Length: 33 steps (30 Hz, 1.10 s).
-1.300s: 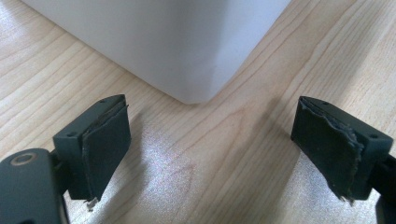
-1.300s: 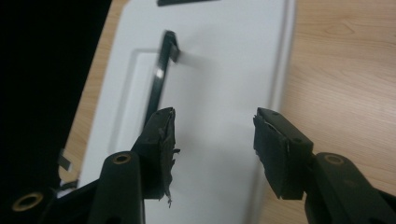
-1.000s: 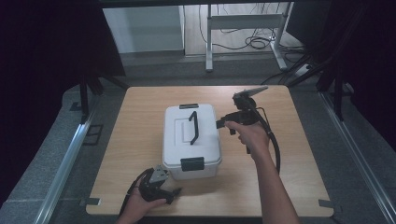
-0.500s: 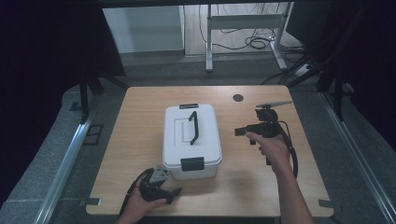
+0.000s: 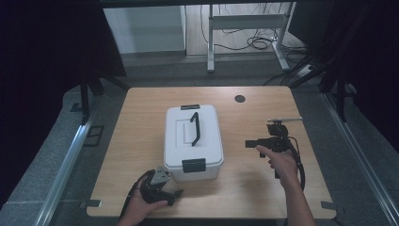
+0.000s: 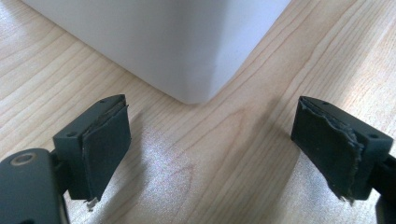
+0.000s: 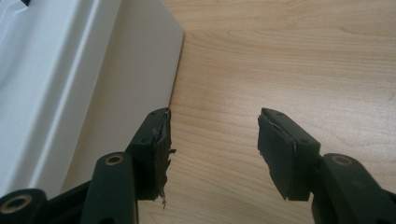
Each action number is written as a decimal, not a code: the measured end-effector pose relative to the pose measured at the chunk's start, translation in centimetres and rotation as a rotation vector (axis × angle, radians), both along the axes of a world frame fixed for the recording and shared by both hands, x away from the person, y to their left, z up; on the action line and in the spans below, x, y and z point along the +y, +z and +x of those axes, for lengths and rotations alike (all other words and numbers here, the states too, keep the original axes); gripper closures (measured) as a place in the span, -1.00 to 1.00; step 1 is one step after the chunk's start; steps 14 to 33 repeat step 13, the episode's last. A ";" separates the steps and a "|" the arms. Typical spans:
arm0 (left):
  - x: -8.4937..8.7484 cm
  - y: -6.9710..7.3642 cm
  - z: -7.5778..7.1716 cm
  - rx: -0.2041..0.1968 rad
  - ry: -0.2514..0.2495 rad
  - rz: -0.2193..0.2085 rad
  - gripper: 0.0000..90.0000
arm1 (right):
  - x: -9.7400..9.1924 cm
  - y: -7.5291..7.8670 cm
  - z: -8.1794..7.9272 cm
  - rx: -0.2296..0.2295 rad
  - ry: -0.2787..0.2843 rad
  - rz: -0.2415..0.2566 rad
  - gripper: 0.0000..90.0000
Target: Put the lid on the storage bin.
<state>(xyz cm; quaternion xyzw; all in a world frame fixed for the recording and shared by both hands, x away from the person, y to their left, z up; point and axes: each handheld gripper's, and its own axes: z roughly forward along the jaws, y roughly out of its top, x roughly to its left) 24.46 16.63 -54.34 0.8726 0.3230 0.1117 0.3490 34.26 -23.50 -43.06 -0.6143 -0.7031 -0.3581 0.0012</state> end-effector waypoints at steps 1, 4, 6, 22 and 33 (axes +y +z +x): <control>0.0 0.0 0.0 0.000 0.000 0.000 -0.74 | 0.0 0.0 0.0 0.000 0.000 0.000 0.00; 0.0 0.0 0.0 0.001 0.000 0.000 -0.74 | 0.0 -0.3 0.0 -0.002 -0.006 0.001 0.00; 0.0 0.0 0.0 0.001 0.000 0.000 -0.74 | 0.0 -0.5 0.0 0.000 -0.008 -0.002 -0.01; 0.0 0.0 0.0 0.001 0.000 0.000 -0.74 | 0.2 -0.5 0.0 -0.018 -0.006 -0.018 -0.03; 0.0 0.0 0.0 0.001 0.000 0.000 -0.74 | 0.2 -0.5 0.0 -0.018 -0.006 -0.018 -0.03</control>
